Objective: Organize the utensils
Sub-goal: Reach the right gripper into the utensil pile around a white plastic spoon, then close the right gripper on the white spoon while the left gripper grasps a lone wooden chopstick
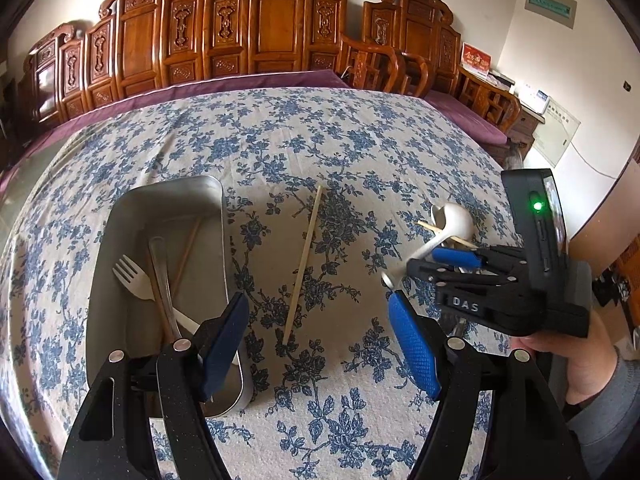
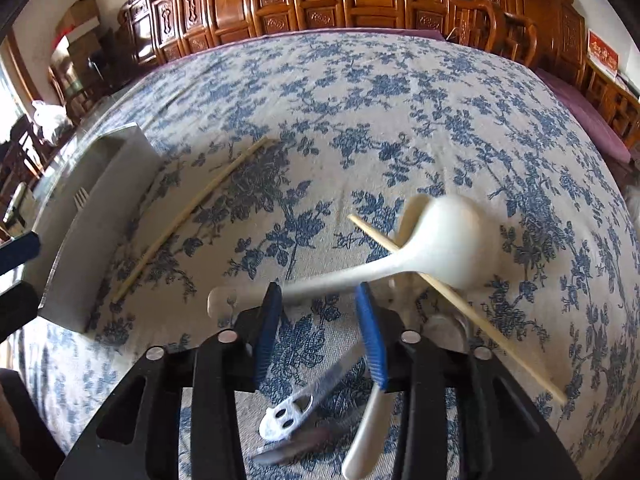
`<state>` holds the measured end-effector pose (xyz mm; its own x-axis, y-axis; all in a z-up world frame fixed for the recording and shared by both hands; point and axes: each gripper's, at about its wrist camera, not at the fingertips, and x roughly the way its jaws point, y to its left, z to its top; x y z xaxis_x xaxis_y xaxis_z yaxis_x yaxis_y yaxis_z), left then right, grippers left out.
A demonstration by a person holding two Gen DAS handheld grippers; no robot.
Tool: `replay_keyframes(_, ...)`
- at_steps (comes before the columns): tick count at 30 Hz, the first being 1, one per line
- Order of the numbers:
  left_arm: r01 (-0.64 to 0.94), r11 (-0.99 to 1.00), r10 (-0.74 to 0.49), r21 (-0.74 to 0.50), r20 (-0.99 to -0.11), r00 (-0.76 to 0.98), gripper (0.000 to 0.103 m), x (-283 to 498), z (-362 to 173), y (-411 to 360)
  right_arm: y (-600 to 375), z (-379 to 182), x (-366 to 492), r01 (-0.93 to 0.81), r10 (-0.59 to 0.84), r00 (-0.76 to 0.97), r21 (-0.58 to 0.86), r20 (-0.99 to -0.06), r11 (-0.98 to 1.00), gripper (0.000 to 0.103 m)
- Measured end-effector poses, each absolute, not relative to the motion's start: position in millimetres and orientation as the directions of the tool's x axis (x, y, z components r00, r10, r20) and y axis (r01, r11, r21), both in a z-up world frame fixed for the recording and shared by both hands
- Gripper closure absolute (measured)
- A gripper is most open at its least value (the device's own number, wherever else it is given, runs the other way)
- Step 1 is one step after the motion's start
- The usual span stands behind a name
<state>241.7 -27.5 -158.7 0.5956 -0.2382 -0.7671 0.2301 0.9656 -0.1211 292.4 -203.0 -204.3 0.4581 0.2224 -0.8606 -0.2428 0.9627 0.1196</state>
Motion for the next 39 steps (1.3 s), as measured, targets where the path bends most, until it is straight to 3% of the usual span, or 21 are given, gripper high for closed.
replay_keyframes(9,0.236,0.965,-0.239,-0.118,-0.768,0.594,0.034,241.0,-158.5,-28.6,-209.3,-190.7,284.9,-0.230,0.253,0.493,0.155,-0.832,0.961,0.059)
replay_keyframes(17,0.253,0.964,-0.227,-0.086,-0.764,0.604,0.034,255.2,-154.1,-38.4,-260.4,-183.3,299.1,-0.147,0.195,0.540,0.136,-0.818,0.980,0.059)
replay_keyframes(22,0.260,0.963,-0.218,-0.073,-0.778,0.590,0.034,278.5,-159.1,-47.5,-278.9,-196.0,313.9,-0.110,0.254,0.516,0.230,-0.818,0.967,0.057)
replay_keyframes(26,0.253,0.964,-0.213,-0.078,-0.796,0.566,0.035,298.7,-170.0,-53.6,-281.4,-204.0,315.4,-0.085,0.261,0.499,0.253,-0.826,0.964,0.041)
replay_keyframes(29,0.252,0.964,-0.215,-0.084,-0.804,0.554,0.035,304.4,-175.8,-58.1,-284.1,-207.8,318.6,-0.073,0.287,0.494,0.291,-0.820,0.954,0.040)
replay_keyframes(32,0.255,0.964,-0.202,-0.069,-0.815,0.544,0.043,308.6,-181.6,-63.2,-286.3,-209.2,324.1,-0.054,0.298,0.502,0.314,-0.812,0.948,0.038)
replay_keyframes(34,0.258,0.964,-0.194,-0.060,-0.822,0.535,0.057,313.4,-185.4,-66.8,-283.4,-209.6,327.9,-0.056,0.287,0.508,0.301,-0.812,0.952,0.036)
replay_keyframes(39,0.246,0.969,-0.149,-0.018,-0.838,0.525,0.066,323.0,-196.5,-72.3,-260.8,-210.8,330.6,-0.088,0.164,0.522,0.139,-0.837,0.986,0.035)
